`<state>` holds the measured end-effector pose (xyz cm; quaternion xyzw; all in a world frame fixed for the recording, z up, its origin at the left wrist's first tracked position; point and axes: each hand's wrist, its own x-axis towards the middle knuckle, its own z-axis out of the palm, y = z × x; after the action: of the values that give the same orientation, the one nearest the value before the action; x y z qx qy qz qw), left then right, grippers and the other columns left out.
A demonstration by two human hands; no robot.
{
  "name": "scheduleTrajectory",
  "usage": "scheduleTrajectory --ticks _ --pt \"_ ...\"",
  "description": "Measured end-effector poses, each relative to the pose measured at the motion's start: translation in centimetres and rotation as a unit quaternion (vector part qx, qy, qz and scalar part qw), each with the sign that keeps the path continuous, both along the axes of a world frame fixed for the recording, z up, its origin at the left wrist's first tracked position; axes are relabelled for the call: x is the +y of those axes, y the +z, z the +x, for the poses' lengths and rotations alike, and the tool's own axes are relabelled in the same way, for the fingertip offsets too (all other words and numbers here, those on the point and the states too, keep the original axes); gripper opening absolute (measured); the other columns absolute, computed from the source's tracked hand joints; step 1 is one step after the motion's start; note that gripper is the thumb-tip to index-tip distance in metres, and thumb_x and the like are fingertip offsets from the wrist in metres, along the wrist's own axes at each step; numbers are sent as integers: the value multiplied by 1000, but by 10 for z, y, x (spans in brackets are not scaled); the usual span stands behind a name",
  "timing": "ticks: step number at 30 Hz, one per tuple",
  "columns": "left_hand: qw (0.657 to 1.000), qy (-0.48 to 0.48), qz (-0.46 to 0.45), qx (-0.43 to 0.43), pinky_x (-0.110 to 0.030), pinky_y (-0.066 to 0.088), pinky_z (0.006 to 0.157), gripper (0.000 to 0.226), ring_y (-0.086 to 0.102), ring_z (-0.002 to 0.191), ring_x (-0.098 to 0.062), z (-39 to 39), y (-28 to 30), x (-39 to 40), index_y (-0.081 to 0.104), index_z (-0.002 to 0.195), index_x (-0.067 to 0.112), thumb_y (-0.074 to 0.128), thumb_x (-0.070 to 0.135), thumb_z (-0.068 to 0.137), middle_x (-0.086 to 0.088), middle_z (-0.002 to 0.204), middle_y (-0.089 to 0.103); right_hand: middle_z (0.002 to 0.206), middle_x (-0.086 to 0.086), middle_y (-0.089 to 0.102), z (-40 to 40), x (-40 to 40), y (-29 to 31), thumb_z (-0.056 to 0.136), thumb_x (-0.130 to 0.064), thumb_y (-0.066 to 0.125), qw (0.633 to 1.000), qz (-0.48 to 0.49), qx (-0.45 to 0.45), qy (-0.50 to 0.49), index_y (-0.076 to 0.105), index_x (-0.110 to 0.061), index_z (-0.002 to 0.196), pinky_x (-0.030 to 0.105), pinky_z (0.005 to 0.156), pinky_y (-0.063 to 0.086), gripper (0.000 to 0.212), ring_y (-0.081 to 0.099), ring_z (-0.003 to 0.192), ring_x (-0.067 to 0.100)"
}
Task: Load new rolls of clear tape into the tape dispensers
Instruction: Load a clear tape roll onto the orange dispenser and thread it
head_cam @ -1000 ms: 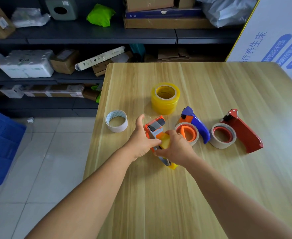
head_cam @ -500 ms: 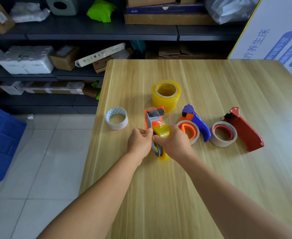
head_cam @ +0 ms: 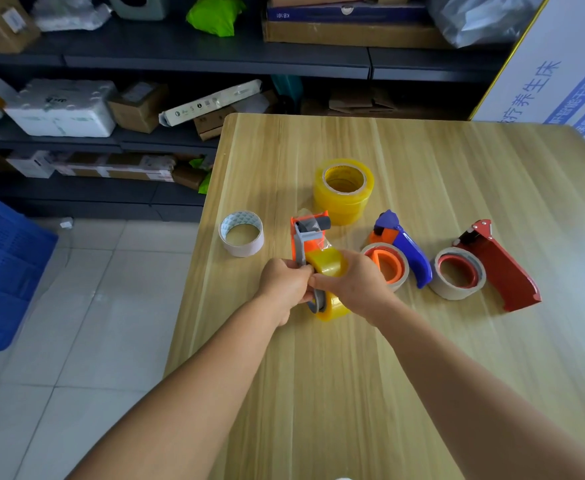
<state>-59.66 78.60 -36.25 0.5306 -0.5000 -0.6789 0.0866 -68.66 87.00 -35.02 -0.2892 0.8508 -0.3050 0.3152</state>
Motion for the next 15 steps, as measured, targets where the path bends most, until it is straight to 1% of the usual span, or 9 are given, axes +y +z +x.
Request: scheduleTrajectory --ticks 2,4,5,7,9,10,11,13,15 --pt "1000 2 -22 -11 -38 59 74 14 68 75 -28 -2 2 -3 55 76 13 60 9 89 -12 80 67 78 -12 55 -1 -4 3 78 -41 75 1000 13 25 0 58 -20 117 19 58 42 47 53 70 6" --pt "1000 6 -17 -10 -40 59 78 14 67 76 -28 -3 3 -6 55 76 13 58 9 89 -13 81 66 91 -8 56 -2 -7 4 77 -44 75 1000 21 14 -8 54 -22 128 23 68 46 59 54 83 10" --pt "1000 9 -10 -10 -41 59 78 13 67 77 -29 -2 3 -6 56 77 12 59 8 89 -14 84 67 95 -8 56 -3 -9 5 76 -45 76 1000 25 3 -12 53 -22 129 25 71 46 62 54 88 11" --pt "1000 13 9 -2 -41 59 77 9 68 81 -30 0 3 -5 56 81 11 60 8 88 -17 91 68 90 -7 59 -4 -11 5 74 -44 77 999 39 5 -8 57 -21 121 26 70 49 56 56 83 11" --pt "999 25 16 16 -40 59 74 8 69 81 -28 2 2 -3 54 85 10 61 8 87 -17 93 68 78 -8 57 -6 -11 6 76 -41 76 998 50 23 -9 60 -19 111 24 62 48 44 54 69 9" --pt "999 27 4 18 -38 58 73 10 68 79 -25 3 1 -4 52 87 11 61 10 87 -15 93 68 74 -8 56 -7 -12 6 77 -39 75 998 52 31 -14 61 -18 108 22 58 46 40 52 65 9" --pt "999 20 -26 9 -36 57 73 14 65 81 -22 4 0 -5 50 93 11 62 14 87 -10 95 66 73 -7 55 -8 -12 6 78 -38 74 998 54 35 -19 61 -17 107 21 55 45 38 51 64 9" --pt "996 -7 -85 -20 -28 48 71 36 59 93 -17 6 -3 -11 46 112 16 66 26 84 -2 107 58 76 -6 57 -10 -13 8 79 -36 73 998 56 36 -22 58 -18 109 20 54 43 39 52 65 9" --pt "995 -28 -91 -14 -24 41 74 62 55 104 -16 8 -1 -14 42 127 21 71 38 74 -1 122 49 83 -3 60 -10 -14 10 78 -35 73 998 55 38 -16 57 -17 112 20 53 43 41 54 69 10"
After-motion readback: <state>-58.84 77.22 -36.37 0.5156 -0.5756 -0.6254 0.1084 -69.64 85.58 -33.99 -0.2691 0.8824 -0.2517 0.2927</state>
